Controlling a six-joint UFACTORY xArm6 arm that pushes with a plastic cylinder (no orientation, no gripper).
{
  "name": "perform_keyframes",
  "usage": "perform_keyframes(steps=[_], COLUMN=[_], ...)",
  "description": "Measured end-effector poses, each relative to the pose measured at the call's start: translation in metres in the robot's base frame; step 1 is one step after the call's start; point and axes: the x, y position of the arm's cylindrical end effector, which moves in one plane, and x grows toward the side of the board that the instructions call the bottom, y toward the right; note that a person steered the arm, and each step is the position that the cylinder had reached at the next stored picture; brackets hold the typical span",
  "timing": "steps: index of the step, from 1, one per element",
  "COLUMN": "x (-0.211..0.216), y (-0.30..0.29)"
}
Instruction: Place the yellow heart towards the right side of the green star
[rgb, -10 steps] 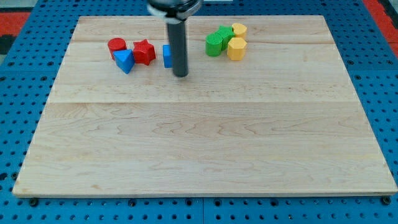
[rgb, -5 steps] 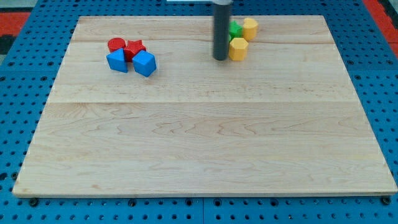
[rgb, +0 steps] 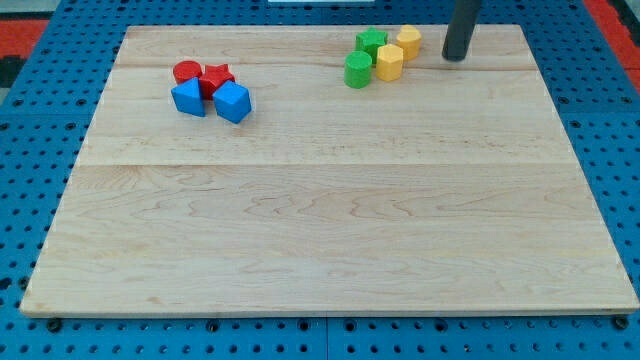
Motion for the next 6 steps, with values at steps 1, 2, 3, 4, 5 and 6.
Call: perform_keyframes(steps=[1,2,3,4,5,6], x=[-0.002,0.01,0.002,-0.035,-0.028,-0.016], y=[-0.026,-0.061,-0.048,-0.028,-0.106,-0.126])
